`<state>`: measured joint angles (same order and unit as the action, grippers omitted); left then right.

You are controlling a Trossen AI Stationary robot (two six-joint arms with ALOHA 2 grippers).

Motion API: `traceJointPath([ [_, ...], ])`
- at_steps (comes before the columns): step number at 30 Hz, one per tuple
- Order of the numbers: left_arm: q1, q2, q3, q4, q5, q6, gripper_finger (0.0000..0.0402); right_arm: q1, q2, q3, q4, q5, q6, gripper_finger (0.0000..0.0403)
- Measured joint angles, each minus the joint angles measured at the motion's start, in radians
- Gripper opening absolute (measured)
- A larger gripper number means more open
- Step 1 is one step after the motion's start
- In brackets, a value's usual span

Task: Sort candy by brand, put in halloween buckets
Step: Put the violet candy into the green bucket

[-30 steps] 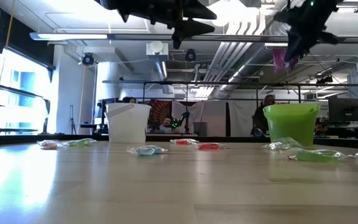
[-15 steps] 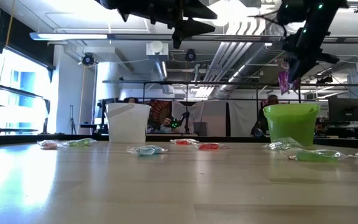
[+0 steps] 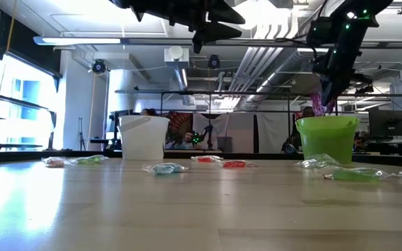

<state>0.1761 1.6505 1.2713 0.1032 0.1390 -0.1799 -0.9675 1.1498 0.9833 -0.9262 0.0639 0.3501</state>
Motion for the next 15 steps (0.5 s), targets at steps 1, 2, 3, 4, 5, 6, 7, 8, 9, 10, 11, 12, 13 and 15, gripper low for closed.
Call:
traceJointPath([
  [1, 0.000, 0.000, 0.000, 0.000, 0.000, 0.000, 0.0150, -0.009, 0.006, 0.000, 0.004, -0.010, -0.010, 0.0007],
  [2, 0.000, 0.000, 0.000, 0.000, 0.000, 0.000, 0.0150, -0.019, 0.013, 0.000, 0.008, -0.013, -0.012, 0.0007],
  [3, 0.000, 0.000, 0.000, 0.000, 0.000, 0.000, 0.0150, -0.028, 0.020, 0.000, 0.010, -0.013, -0.015, 0.0007],
  [4, 0.000, 0.000, 0.000, 0.000, 0.000, 0.000, 0.0150, -0.037, 0.027, 0.000, 0.014, -0.015, -0.015, 0.0007],
  [5, 0.000, 0.000, 0.000, -0.001, 0.000, 0.000, 0.0150, -0.045, 0.034, 0.000, 0.018, -0.018, -0.015, 0.0007],
  [6, 0.000, 0.000, 0.000, -0.001, 0.000, 0.000, 0.0150, -0.050, 0.042, 0.000, 0.024, -0.024, -0.015, 0.0007],
  [7, 0.000, 0.000, 0.000, -0.002, 0.000, 0.000, 0.0150, -0.055, 0.050, 0.000, 0.028, -0.034, -0.015, 0.0007],
  [8, 0.000, 0.000, 0.000, -0.003, 0.000, 0.000, 0.0150, -0.059, 0.060, 0.000, 0.028, -0.041, -0.012, 0.0007],
  [9, 0.000, 0.000, 0.000, -0.006, 0.000, 0.000, 0.0150, -0.063, 0.070, 0.000, 0.028, -0.049, -0.011, 0.0007],
  [10, 0.000, 0.000, 0.000, -0.009, 0.000, 0.000, 0.0150, -0.067, 0.082, 0.000, 0.028, -0.061, -0.011, 0.0007],
  [11, 0.000, 0.000, 0.000, -0.014, -0.001, -0.001, 0.0150, -0.067, 0.094, 0.000, 0.028, -0.080, -0.011, 0.0007],
  [12, 0.000, 0.000, 0.000, -0.016, -0.002, -0.001, 0.0150, -0.067, 0.106, 0.000, 0.028, -0.094, -0.011, 0.0007],
  [13, 0.000, 0.000, 0.000, -0.018, -0.012, -0.001, 0.0150, -0.067, 0.118, 0.000, 0.028, -0.099, -0.007, 0.0009],
  [15, -0.001, 0.000, 0.000, -0.020, -0.037, 0.000, 0.0150, -0.067, 0.141, 0.000, 0.027, -0.095, 0.008, 0.0016],
])
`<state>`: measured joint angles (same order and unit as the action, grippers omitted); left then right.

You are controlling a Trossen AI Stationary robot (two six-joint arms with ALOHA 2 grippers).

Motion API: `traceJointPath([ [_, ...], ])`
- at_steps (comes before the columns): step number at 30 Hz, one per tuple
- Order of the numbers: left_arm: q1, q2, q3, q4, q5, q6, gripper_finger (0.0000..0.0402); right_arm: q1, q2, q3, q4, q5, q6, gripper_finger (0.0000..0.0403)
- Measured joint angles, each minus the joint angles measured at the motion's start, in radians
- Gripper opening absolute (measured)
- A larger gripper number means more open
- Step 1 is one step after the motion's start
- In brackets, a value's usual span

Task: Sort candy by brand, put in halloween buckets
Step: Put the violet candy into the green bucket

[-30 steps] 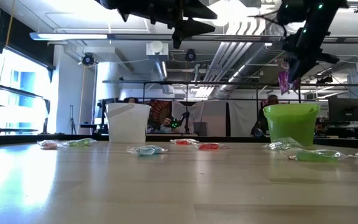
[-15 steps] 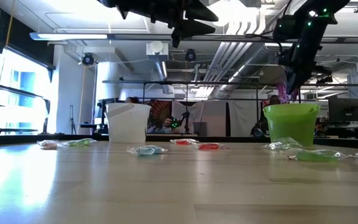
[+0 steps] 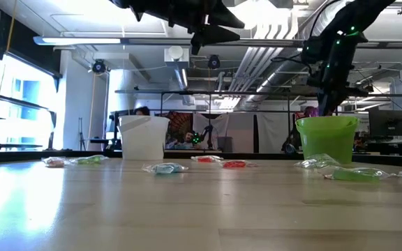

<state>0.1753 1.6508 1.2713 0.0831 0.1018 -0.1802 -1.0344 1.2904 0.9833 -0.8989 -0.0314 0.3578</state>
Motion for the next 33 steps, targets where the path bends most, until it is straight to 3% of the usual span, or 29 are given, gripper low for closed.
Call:
traceJointPath([
  [11, 0.001, 0.000, 0.000, -0.115, -0.034, 0.000, 0.0144, 0.000, 0.026, 0.050, -0.057, 0.030, -0.044, 0.0138],
  [18, 0.001, -0.004, 0.000, -0.133, -0.033, 0.000, 0.0130, 0.000, 0.025, 0.148, -0.142, 0.057, -0.098, 0.0170],
  [26, 0.001, -0.069, 0.000, -0.130, -0.033, 0.027, 0.0120, 0.000, 0.025, 0.128, -0.135, 0.053, -0.131, 0.0138],
  [33, 0.002, -0.109, 0.000, -0.132, -0.026, 0.028, 0.0115, 0.000, 0.025, 0.032, 0.020, 0.061, -0.120, 0.0023],
])
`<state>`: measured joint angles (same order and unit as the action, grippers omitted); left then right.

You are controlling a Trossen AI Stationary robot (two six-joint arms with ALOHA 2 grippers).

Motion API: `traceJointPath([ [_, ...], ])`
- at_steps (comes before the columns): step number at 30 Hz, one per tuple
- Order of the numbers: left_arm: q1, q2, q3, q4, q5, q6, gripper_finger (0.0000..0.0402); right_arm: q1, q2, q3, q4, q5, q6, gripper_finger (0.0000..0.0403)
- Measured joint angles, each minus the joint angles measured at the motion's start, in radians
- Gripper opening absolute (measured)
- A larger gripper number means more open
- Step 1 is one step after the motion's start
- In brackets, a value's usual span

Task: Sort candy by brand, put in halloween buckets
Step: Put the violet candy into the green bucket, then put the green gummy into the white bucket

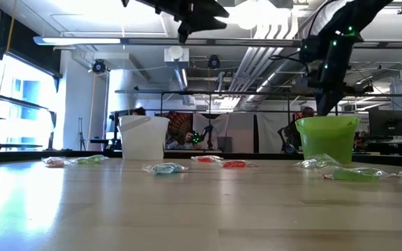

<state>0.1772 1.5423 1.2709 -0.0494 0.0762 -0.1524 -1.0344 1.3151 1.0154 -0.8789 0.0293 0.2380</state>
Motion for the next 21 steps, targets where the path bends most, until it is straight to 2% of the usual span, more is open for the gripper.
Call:
traceJointPath([
  [2, -0.001, -0.010, 0.000, 0.001, 0.000, 0.000, 0.0115, 0.000, 0.000, -0.036, 0.054, 0.002, -0.011, 0.0007],
  [7, -0.001, -0.031, 0.000, -0.008, 0.000, -0.003, 0.0114, 0.000, 0.000, -0.114, 0.149, 0.004, -0.002, 0.0023],
  [12, -0.013, -0.027, 0.000, -0.009, -0.022, -0.001, 0.0108, 0.000, 0.008, -0.160, 0.180, 0.003, -0.004, 0.0015],
  [16, -0.035, -0.025, -0.044, 0.045, -0.064, 0.014, 0.0083, 0.005, -0.010, -0.145, 0.158, 0.006, -0.026, 0.0002],
  [21, -0.037, -0.051, -0.141, 0.169, -0.054, -0.033, 0.0045, 0.037, -0.108, -0.079, 0.125, 0.019, -0.029, 0.0001],
])
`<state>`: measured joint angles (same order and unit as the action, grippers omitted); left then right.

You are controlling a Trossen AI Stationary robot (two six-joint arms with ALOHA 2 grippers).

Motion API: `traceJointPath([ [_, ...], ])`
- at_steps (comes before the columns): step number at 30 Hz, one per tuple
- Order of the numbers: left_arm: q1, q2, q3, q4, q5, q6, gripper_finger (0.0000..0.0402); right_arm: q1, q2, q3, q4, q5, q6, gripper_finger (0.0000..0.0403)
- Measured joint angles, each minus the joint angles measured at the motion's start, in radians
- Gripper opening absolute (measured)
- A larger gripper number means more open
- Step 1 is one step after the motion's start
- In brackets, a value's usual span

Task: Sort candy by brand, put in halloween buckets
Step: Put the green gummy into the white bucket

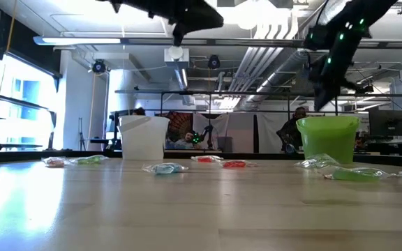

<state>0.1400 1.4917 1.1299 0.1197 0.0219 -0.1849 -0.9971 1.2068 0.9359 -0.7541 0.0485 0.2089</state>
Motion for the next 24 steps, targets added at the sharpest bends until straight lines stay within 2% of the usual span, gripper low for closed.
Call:
traceJointPath([
  [6, 0.000, -0.055, -0.076, 0.003, 0.003, -0.011, 0.0014, 0.108, -0.157, 0.011, -0.004, 0.001, 0.064, 0.0000],
  [11, -0.007, -0.136, -0.119, -0.117, 0.007, 0.021, 0.0002, 0.262, -0.241, 0.011, -0.007, 0.035, 0.131, 0.0000],
  [15, -0.008, -0.206, -0.174, -0.229, 0.007, 0.002, 0.0001, 0.405, -0.260, 0.011, 0.008, 0.097, 0.199, 0.0000],
  [19, -0.008, -0.268, -0.234, -0.306, 0.003, -0.027, 0.0001, 0.535, -0.255, 0.011, 0.089, 0.108, 0.290, 0.0000],
  [24, -0.008, -0.340, -0.299, -0.346, -0.017, -0.051, 0.0000, 0.707, -0.235, 0.011, 0.261, 0.181, 0.230, 0.0000],
])
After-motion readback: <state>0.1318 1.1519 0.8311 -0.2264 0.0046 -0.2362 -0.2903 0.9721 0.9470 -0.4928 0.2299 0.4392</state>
